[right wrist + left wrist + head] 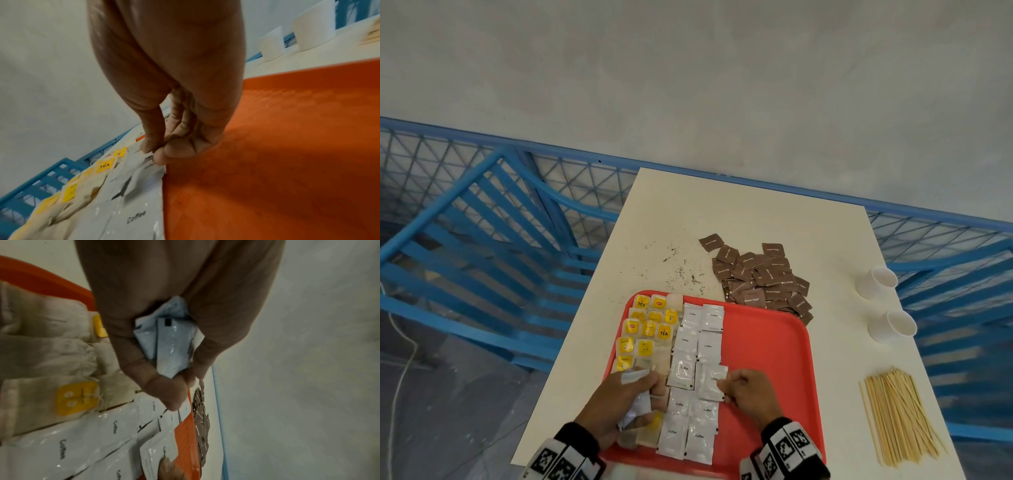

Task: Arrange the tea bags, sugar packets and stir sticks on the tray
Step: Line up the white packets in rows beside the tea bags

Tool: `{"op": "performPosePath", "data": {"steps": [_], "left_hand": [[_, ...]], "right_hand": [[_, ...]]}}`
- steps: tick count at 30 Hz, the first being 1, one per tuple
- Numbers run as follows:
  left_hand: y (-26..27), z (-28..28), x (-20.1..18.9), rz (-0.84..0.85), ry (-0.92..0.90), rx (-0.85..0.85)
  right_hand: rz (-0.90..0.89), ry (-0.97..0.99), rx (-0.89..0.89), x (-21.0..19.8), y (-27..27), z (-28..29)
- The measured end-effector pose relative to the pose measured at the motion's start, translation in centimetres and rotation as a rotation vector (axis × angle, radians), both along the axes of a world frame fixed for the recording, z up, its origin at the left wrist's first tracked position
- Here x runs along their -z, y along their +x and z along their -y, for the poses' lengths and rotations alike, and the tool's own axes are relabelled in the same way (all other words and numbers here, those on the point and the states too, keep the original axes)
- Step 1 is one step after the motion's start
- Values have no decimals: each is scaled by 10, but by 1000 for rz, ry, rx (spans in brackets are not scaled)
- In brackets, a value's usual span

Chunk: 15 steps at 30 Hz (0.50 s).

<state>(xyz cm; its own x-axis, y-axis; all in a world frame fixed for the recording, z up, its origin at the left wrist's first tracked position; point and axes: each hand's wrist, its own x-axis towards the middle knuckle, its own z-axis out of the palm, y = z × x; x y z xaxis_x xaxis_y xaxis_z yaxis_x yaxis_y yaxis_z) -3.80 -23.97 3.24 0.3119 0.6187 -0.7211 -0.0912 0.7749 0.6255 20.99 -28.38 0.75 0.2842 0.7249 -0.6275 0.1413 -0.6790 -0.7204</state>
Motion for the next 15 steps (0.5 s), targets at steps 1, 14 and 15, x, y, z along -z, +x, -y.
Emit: {"op": "performPosePath", "data": {"steps": [1, 14, 15], "left_hand": [[-1, 1, 0, -8, -3, 7], [1, -5, -9, 126, -51, -42], [2, -6, -11, 164, -80, -62]], "right_hand": [[7, 3, 1, 1, -2, -3], [211, 67, -15, 4, -12, -8], [215, 73, -35, 1, -14, -7]]}}
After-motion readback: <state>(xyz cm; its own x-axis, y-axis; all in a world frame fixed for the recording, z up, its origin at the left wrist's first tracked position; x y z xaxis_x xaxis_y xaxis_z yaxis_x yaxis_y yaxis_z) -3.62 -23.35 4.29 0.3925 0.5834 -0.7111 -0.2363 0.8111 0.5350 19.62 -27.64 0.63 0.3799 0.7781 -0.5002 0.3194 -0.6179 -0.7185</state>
